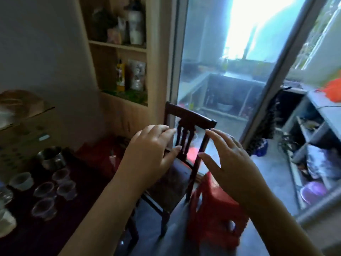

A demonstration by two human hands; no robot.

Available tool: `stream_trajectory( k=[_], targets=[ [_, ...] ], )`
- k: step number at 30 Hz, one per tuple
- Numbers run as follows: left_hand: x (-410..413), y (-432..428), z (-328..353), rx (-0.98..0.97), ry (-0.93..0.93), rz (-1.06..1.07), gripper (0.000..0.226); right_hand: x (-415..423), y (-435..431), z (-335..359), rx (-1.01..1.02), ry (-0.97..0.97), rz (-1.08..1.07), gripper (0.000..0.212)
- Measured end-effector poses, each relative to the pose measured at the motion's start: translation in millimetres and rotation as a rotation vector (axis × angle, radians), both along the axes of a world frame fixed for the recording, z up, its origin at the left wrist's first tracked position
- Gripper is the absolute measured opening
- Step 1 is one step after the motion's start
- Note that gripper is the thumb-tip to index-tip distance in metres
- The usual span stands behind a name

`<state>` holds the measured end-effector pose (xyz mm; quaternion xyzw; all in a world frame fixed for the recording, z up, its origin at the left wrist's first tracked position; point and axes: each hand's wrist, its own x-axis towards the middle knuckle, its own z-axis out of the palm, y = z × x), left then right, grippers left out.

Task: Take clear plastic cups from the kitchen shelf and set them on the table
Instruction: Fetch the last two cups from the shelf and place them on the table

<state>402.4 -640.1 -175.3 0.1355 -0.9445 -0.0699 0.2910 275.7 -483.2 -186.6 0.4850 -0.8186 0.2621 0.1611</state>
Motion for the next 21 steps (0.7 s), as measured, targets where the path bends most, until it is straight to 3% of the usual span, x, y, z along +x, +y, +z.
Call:
stream_trajectory(
  k=[13,21],
  targets=[
    [-136.7,372.2,49.2,-0.122,0.035,-0.585,0.054,-2.6,413.6,57.7,-0.021,0.098,-0.608,0.07],
    [-187.0,547.9,82.5,-0.099,0.124,-0.882,0.053,2.3,592.8,78.4,-0.052,0.15,-0.904,0.064]
  ],
)
